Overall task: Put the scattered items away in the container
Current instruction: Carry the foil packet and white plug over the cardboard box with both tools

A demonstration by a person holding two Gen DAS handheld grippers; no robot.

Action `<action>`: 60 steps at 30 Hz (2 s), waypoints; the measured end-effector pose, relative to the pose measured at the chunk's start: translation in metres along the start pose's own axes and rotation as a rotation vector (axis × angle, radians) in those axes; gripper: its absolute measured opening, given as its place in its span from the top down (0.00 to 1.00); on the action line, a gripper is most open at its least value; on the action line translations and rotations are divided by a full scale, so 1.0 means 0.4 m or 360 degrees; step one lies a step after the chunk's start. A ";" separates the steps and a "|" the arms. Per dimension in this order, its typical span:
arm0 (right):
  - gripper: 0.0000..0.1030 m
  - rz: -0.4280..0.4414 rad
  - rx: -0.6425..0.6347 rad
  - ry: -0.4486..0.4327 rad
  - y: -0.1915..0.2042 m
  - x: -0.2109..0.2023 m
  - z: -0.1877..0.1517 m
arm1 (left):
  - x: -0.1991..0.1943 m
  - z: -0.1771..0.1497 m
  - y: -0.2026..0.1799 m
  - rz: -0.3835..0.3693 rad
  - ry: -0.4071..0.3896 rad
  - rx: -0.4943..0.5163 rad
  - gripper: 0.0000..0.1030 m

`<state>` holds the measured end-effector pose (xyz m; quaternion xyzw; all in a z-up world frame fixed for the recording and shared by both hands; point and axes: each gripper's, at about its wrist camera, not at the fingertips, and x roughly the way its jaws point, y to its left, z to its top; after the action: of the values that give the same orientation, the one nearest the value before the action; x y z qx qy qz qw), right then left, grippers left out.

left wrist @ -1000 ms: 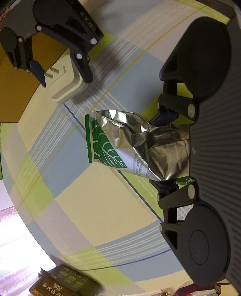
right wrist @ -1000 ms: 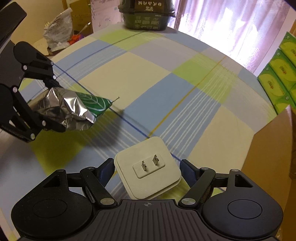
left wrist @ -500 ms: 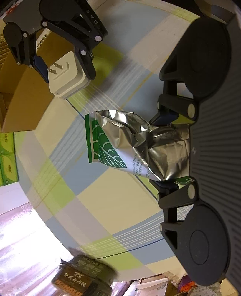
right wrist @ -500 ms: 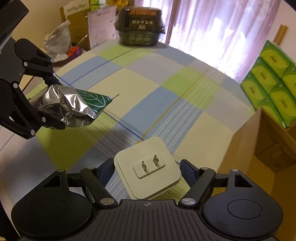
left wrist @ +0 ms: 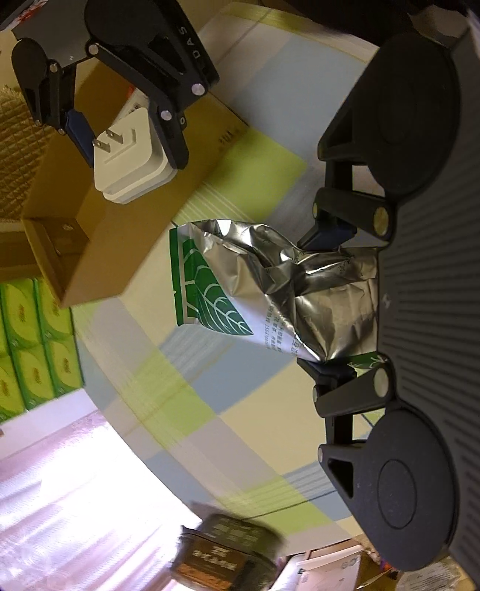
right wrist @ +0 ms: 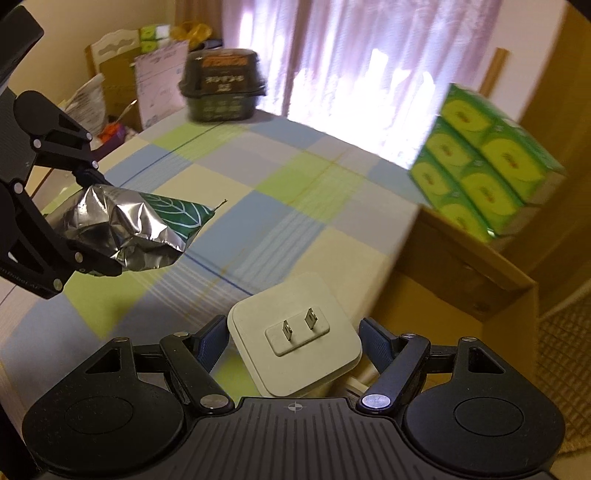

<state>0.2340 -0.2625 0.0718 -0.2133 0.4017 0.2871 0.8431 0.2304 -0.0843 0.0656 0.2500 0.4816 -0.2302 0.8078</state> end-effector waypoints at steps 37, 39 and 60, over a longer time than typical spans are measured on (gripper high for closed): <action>0.24 -0.0288 0.0374 0.0005 -0.279 -0.248 -0.274 | -0.015 0.274 -0.349 -0.0157 -0.0075 -0.0058 0.48; 0.24 -0.0283 0.0378 0.0000 -0.281 -0.246 -0.273 | -0.010 0.281 -0.349 -0.0173 -0.0077 -0.0094 0.48; 0.24 -0.0272 0.0452 -0.0012 -0.323 -0.190 -0.291 | 0.068 0.359 -0.344 -0.0260 -0.0038 -0.0578 0.48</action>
<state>0.2151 -0.4513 0.0811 -0.1243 0.4154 0.1554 0.8876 0.2530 -0.2838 0.0751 0.0575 0.5242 -0.2073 0.8240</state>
